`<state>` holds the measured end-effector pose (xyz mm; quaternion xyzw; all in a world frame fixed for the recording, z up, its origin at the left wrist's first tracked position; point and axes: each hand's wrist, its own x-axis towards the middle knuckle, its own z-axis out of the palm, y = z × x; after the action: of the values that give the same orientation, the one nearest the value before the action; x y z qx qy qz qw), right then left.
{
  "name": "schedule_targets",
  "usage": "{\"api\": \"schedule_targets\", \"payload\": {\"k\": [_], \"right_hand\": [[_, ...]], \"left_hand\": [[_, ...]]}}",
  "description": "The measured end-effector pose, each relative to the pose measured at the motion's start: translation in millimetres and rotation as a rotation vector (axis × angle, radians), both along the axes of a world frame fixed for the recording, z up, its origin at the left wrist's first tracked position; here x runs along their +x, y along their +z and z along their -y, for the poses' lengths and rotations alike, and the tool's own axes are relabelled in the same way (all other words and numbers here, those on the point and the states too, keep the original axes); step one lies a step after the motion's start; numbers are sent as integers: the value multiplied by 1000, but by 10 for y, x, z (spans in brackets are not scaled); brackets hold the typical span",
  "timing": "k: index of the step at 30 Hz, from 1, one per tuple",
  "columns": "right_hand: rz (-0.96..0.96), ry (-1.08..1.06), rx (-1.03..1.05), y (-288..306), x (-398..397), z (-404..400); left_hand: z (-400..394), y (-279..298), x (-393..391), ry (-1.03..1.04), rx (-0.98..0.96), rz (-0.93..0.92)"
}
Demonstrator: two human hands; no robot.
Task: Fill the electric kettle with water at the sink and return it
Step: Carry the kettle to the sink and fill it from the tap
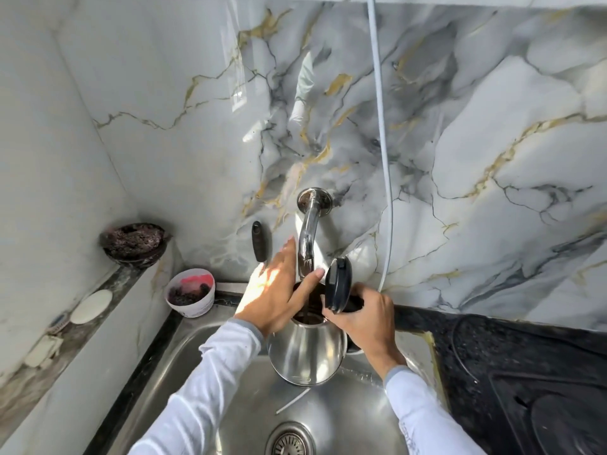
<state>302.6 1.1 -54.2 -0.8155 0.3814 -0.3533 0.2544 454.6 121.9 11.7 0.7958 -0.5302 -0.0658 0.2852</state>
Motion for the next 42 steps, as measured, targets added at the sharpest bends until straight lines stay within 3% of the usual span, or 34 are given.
{"api": "schedule_targets", "payload": {"k": [8,42], "right_hand": [[-13,20,-9,62,7,19],[-29,28,-37,18,-26,13]], "left_hand": [[-456,-458,-22,120,205,444],[-524,-577,-107,116,251,429]]}}
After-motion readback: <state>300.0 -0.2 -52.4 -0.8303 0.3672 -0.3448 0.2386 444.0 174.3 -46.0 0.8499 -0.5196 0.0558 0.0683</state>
